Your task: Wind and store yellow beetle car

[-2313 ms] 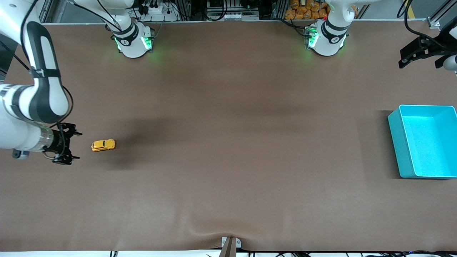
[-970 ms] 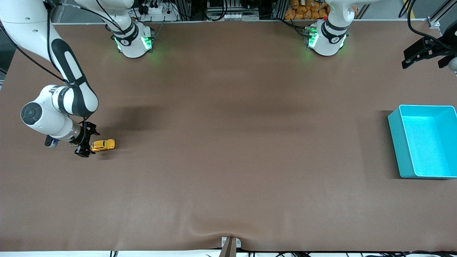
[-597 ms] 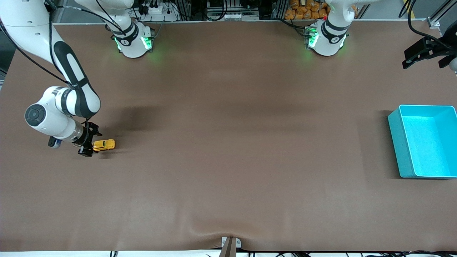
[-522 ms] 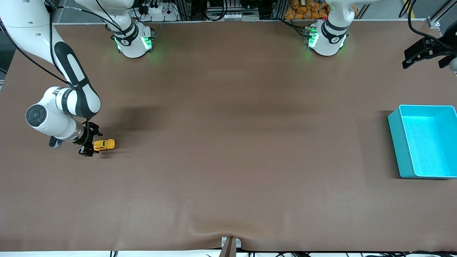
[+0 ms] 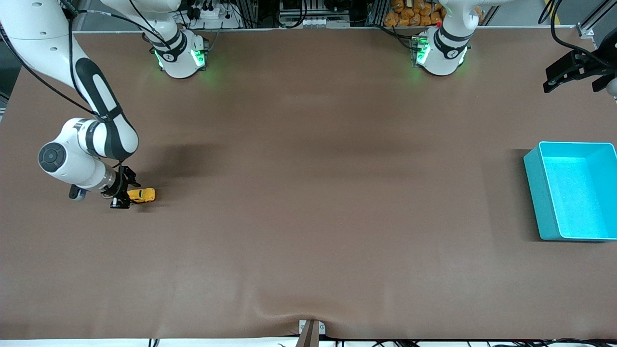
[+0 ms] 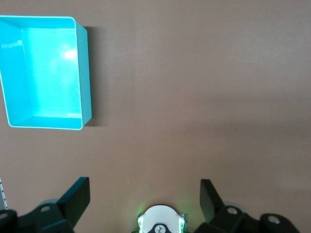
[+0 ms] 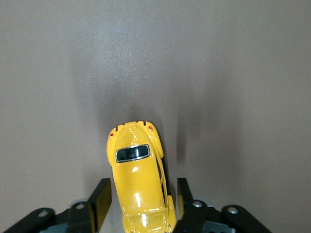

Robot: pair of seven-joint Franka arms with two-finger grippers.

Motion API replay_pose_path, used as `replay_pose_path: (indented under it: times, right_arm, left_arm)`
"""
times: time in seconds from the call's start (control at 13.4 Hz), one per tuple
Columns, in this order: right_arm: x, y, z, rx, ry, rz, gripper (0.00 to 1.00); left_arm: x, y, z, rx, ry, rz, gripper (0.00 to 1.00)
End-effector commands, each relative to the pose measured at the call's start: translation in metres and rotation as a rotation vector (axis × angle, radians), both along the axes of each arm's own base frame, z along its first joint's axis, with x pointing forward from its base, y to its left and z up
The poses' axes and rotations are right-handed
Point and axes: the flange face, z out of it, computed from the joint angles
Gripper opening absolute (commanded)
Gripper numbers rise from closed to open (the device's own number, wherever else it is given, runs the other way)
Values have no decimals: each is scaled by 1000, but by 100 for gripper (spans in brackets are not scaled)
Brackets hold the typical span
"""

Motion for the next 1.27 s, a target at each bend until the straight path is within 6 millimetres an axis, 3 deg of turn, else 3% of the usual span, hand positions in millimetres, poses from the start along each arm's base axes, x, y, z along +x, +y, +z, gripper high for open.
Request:
replay_pose_path:
  times: [0.0, 0.22, 0.82, 1.19]
  right_arm:
    - [3, 2, -1, -5, 1, 3, 35]
    - [3, 2, -2, -5, 9, 4, 20]
    - [-3, 1, -22, -18, 65, 23, 17]
    - [-4, -3, -23, -28, 96, 34, 17]
  left_arm:
    - [0, 2, 2, 22, -8, -3, 100]
    - [0, 2, 2, 22, -8, -3, 100]
    - [0, 2, 3, 22, -9, -3, 100]
    - [0, 2, 3, 22, -9, -3, 100]
